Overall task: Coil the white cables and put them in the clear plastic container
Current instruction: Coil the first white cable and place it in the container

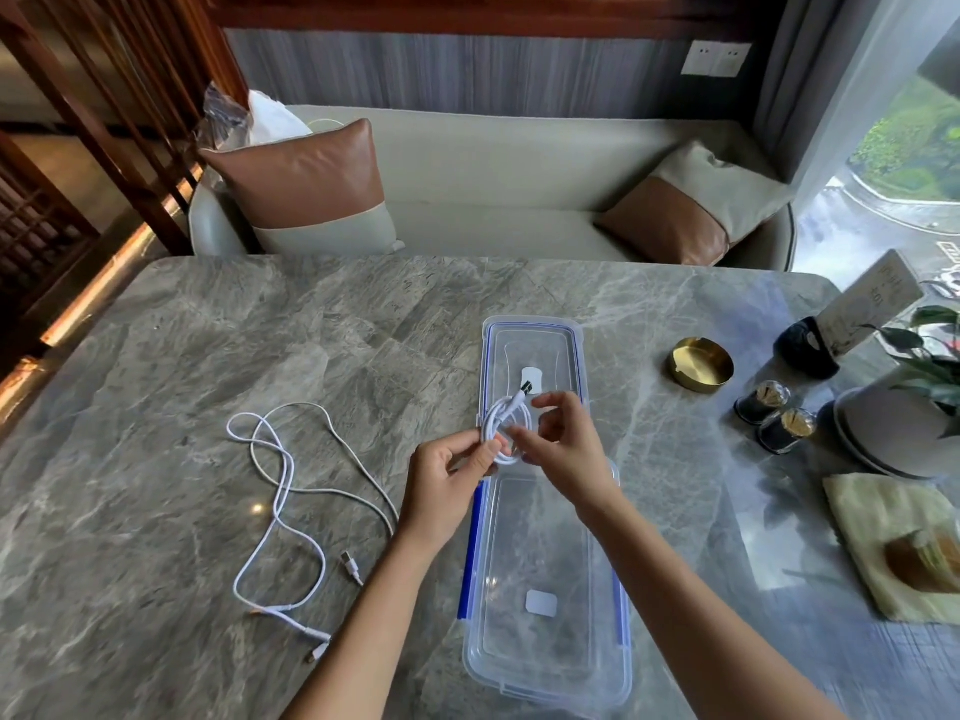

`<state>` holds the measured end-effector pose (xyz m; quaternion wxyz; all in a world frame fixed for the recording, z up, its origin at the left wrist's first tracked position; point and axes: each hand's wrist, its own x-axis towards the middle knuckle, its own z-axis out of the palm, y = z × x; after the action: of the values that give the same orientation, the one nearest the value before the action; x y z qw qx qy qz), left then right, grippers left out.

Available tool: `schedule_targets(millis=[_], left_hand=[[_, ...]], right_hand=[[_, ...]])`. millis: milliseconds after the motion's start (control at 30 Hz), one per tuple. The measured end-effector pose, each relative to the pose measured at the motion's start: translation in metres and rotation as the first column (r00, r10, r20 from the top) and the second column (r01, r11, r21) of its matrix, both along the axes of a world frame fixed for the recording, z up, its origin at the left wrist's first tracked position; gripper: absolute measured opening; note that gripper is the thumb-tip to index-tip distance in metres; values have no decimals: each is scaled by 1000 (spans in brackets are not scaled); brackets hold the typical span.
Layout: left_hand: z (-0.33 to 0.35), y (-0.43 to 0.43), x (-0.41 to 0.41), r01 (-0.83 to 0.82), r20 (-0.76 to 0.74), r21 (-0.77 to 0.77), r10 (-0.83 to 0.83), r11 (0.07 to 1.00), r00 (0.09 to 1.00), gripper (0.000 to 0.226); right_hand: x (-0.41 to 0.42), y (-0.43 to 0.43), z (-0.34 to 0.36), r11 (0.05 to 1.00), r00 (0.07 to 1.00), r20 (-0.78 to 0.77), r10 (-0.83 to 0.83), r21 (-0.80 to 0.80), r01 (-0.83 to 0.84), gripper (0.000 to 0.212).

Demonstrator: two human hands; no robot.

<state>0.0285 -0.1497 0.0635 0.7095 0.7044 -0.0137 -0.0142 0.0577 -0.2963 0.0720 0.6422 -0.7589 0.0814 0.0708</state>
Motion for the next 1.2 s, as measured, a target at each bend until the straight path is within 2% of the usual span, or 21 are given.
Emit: schedule_targets(millis=[67, 133, 167, 267, 367, 533, 600, 733, 800, 867, 967, 1100, 1200], left_hand=[[1, -1, -1, 18, -57, -84, -23, 996, 998, 16], [1, 0, -1, 27, -125, -164, -48, 986, 991, 16], [1, 1, -1, 21, -162, -203, -54, 979, 985, 17], [-1, 4, -2, -19, -249, -264, -48, 964, 967, 19], [-5, 6, -3, -37, -303, -291, -56, 956, 951, 20], [-13, 4, -5, -31, -351, -315, -86, 948, 932, 22], [-17, 7, -6, -41, -364, -341, -92, 939, 927, 23], [-25, 15, -5, -17, -392, -346, -128, 938, 911, 19], [-28, 15, -3, 27, -402, -301, -153, 953, 903, 19], [-30, 12, 0, 69, -410, -239, -165, 968, 897, 19], [-35, 8, 3, 132, -428, -110, -167, 985, 888, 17], [-44, -3, 7, 199, -445, 45, -159, 979, 882, 9], [-54, -11, 9, 124, -431, 175, -37, 977, 901, 16]], right_hand=[[-1, -2, -1, 991, 983, -146, 115, 90, -102, 17], [-3, -3, -1, 934, 922, -275, 271, 308, -183, 17], [-3, -5, -2, 889, 902, -293, 317, 422, -176, 18], [-1, -10, -4, 761, 892, -316, 323, 647, -47, 22], [2, -12, -6, 692, 838, -432, 332, 716, 94, 28], [1, -13, -10, 699, 789, -526, 318, 692, 180, 14], [2, -17, -14, 709, 800, -536, 270, 673, 212, 8], [3, -25, -23, 753, 850, -509, 132, 609, 248, 12], [1, -25, -26, 819, 882, -458, 113, 545, 178, 10], [0, -25, -26, 907, 906, -395, 150, 420, 33, 8], [-1, -29, -29, 959, 903, -367, 224, 250, -135, 12], [-5, -39, -43, 972, 883, -409, 229, 144, -185, 18], [-11, -43, -62, 982, 881, -441, 169, 155, -111, 18]])
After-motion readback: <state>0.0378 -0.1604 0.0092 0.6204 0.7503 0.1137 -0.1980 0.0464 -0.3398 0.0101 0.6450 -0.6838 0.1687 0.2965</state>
